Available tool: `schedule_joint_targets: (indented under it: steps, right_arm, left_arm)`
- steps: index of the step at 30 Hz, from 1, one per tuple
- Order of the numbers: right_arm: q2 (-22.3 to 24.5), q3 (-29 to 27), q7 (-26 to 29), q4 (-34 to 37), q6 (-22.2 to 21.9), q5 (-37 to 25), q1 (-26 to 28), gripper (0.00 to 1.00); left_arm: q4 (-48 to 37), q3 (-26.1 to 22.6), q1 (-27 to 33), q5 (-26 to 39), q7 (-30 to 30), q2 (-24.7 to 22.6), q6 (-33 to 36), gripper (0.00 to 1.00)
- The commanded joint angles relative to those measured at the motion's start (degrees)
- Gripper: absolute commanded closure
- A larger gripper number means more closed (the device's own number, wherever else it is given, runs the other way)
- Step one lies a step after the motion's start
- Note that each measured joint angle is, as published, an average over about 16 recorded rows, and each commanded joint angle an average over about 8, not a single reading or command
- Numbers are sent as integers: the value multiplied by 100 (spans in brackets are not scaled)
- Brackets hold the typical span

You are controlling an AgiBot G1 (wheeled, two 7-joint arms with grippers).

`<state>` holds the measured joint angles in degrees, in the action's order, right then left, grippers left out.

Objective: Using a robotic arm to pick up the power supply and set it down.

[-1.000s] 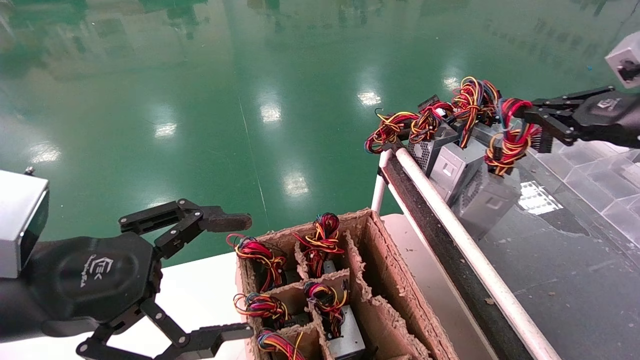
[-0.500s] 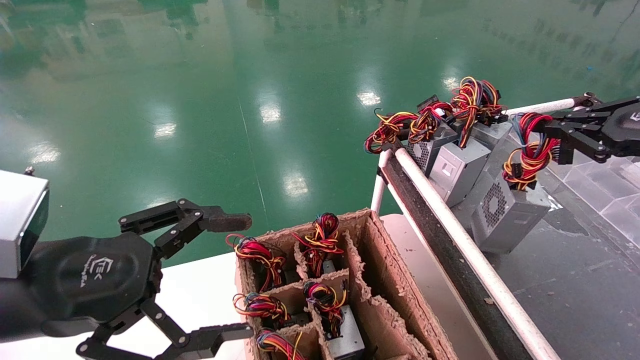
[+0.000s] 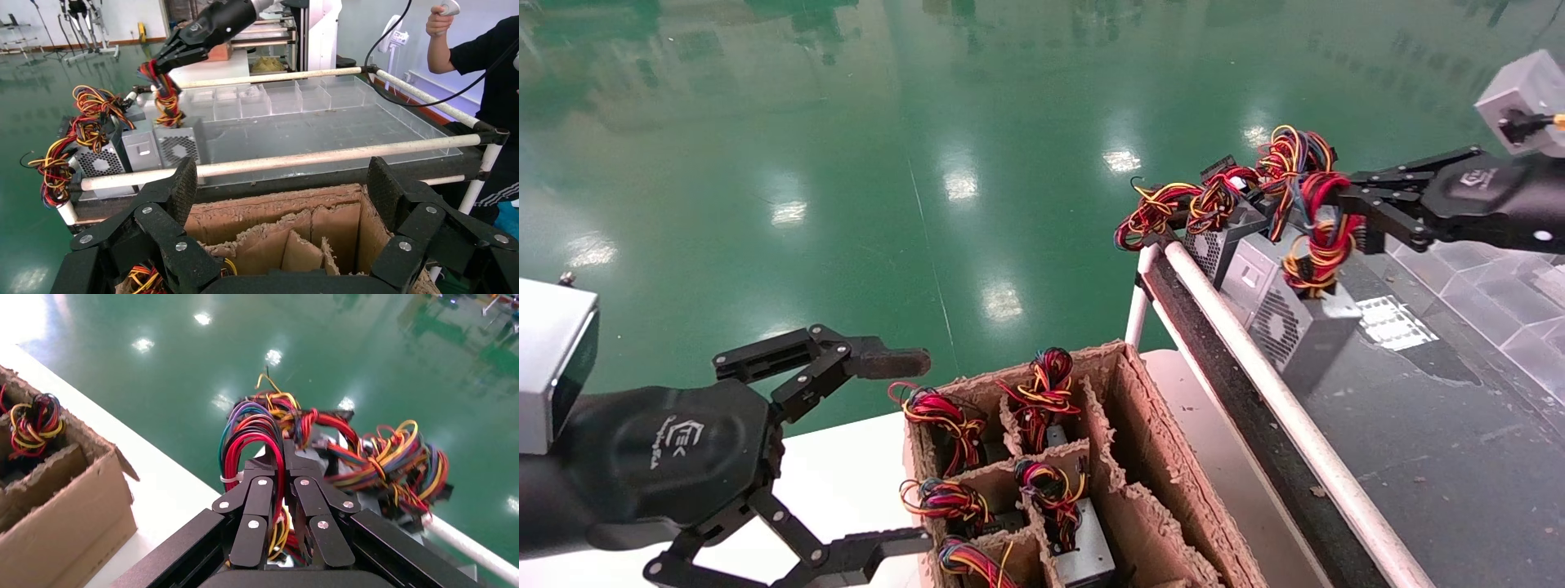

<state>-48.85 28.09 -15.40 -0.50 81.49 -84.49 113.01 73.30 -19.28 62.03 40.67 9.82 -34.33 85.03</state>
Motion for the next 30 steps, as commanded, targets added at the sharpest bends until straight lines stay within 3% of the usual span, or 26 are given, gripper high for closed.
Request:
schedule_joint_targets:
  steps: [1, 5, 7, 8, 14, 16, 30]
  right_arm:
    - [-69, -21, -16, -1, -54, 30, -12, 100]
    - [-159, -19, -39, 5, -141, 27, -43, 100]
    - [-186, -15, -48, 10, -174, 21, -58, 94]
    - [-194, -13, -53, 13, -188, 18, -65, 86]
    - [-209, -4, -93, 19, -209, 6, -91, 12]
    - [-205, -5, -114, 15, -186, 8, -97, 0]
    - [-123, 3, -208, 8, -42, -4, -74, 0]
  left_arm:
    - [0, 0, 0, 0, 0, 0, 0, 0]
    - [0, -1, 0, -1, -1, 1, -1, 0]
    - [0, -2, 0, -1, -1, 1, -1, 0]
    - [0, -2, 1, -1, -1, 1, -1, 0]
    - [0, -3, 1, -2, -2, 1, -1, 0]
    - [0, -4, 1, -3, -2, 2, -2, 0]
    - [0, -7, 2, -5, -3, 3, -3, 0]
